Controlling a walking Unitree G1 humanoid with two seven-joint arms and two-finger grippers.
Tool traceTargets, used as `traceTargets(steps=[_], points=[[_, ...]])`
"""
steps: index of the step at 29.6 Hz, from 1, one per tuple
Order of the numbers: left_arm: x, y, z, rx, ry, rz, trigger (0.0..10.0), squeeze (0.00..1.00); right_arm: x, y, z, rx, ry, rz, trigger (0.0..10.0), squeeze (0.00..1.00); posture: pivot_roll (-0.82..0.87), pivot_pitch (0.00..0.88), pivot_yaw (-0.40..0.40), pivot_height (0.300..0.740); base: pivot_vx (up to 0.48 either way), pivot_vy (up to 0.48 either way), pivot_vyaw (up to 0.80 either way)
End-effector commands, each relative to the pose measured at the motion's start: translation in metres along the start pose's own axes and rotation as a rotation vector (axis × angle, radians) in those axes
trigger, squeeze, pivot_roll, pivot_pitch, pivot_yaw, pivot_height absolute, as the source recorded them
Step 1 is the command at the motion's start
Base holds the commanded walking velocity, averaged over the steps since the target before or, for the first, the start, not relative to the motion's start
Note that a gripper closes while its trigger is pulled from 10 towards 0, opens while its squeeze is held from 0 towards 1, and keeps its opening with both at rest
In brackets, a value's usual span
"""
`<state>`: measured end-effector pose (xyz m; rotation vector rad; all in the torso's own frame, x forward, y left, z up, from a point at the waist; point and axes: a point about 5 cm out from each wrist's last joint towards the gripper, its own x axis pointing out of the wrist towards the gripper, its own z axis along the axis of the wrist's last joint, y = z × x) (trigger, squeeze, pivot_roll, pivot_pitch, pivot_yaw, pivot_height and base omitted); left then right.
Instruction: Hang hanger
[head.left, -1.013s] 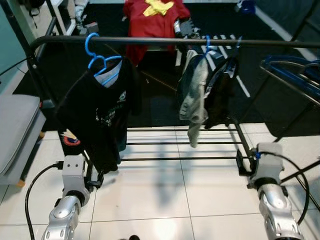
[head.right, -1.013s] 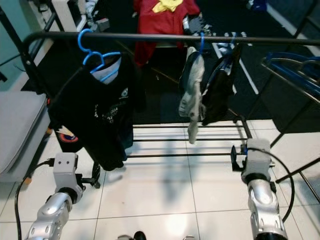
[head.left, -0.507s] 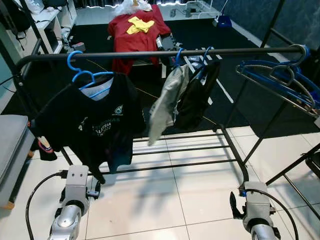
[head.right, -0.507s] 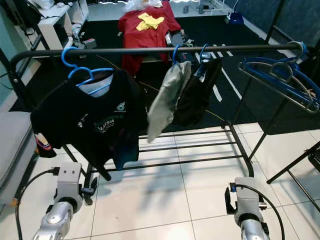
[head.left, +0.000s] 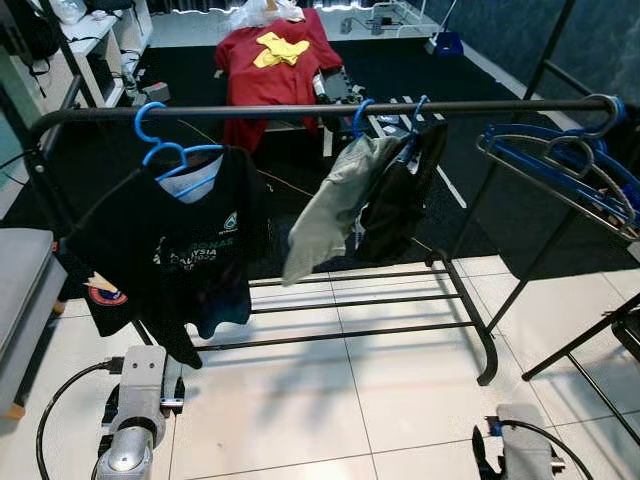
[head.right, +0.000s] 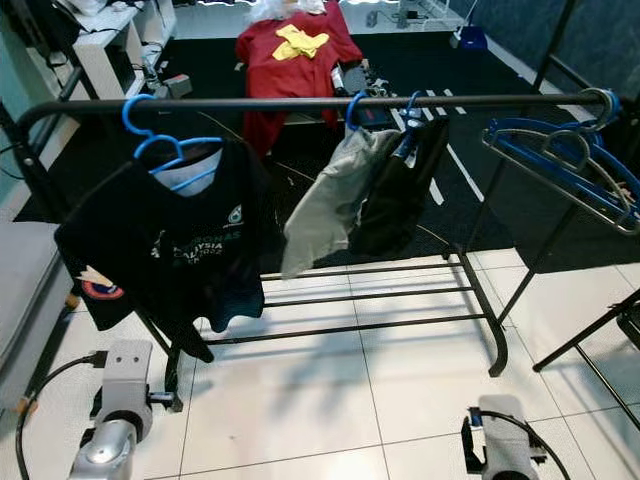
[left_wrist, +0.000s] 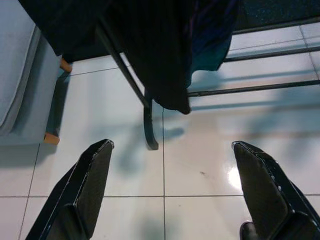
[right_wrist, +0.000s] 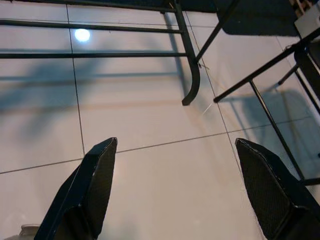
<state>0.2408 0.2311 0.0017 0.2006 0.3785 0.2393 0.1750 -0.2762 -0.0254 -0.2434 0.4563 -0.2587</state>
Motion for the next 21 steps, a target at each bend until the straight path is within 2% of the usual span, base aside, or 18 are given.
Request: traceTargets(steps=[1, 6, 14, 15, 21], points=[[-0.004, 0.003, -0.007, 0.036, 0.011, -0.003, 10.0, 0.0, -0.005, -0.004, -0.008, 0.038, 0.021, -0.017, 10.0, 0.0, -0.05, 0.157, 0.014, 0.74, 0.0, 0.0, 0.0], [-0.008, -0.001, -0.006, 0.081, -0.03, -0.034, 10.0, 0.0, -0.007, -0.007, -0.014, 0.056, 0.038, -0.022, 10.0, 0.0, -0.05, 0.159, 0.022, 0.74, 0.0, 0.0, 0.0], [-0.009, 0.003, -0.007, 0.097, -0.044, -0.041, 10.0, 0.0, -0.008, -0.012, -0.018, 0.046, 0.04, -0.01, 10.0, 0.0, -0.05, 0.157, 0.024, 0.74, 0.0, 0.0, 0.0], [-0.01, 0.003, -0.007, 0.133, -0.057, -0.057, 10.0, 0.0, -0.009, -0.012, -0.019, 0.041, 0.034, -0.008, 10.0, 0.0, -0.05, 0.157, 0.024, 0.74, 0.0, 0.0, 0.0], [-0.015, 0.0, -0.008, 0.199, -0.103, -0.072, 10.0, 0.0, -0.012, -0.012, -0.02, 0.018, 0.019, 0.004, 10.0, 0.0, -0.05, 0.156, 0.012, 0.74, 0.0, 0.0, 0.0]])
